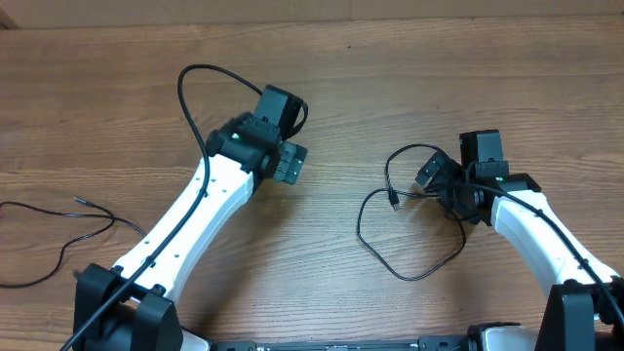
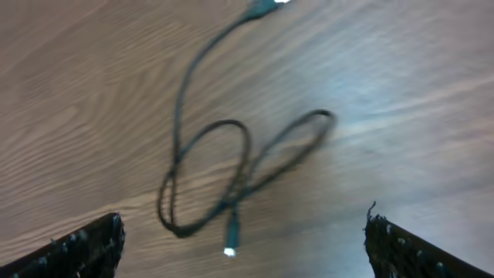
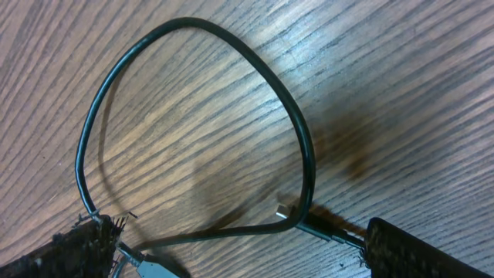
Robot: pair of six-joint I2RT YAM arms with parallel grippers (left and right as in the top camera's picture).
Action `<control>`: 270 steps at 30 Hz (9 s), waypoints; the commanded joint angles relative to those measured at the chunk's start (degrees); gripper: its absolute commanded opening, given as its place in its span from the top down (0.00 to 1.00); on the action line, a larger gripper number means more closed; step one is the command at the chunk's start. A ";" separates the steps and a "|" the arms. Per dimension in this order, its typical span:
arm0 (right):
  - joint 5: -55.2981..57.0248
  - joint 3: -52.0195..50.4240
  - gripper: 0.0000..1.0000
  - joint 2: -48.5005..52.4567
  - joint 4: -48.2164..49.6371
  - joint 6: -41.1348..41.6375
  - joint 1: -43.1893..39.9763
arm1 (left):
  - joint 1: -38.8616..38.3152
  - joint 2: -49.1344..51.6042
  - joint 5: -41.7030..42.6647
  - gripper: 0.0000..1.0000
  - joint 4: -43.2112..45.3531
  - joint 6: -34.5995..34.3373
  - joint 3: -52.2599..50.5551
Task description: Untangle cables
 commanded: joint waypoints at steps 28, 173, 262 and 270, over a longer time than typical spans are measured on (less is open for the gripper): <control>0.11 0.17 0.00 -0.04 0.20 0.04 0.22 | 15.17 12.61 -3.58 0.96 27.02 -5.07 -4.96; -5.35 5.11 0.00 -29.57 -18.82 -2.43 -1.09 | -3.39 -19.80 25.77 0.00 18.34 -6.64 -22.25; -4.61 2.49 0.21 -8.52 -38.82 24.28 -1.62 | -10.47 -6.54 21.75 0.01 27.36 -7.63 -20.74; -4.74 -2.49 0.22 -0.94 -28.83 28.65 3.02 | -10.47 -6.54 21.75 0.00 27.23 -7.63 -20.74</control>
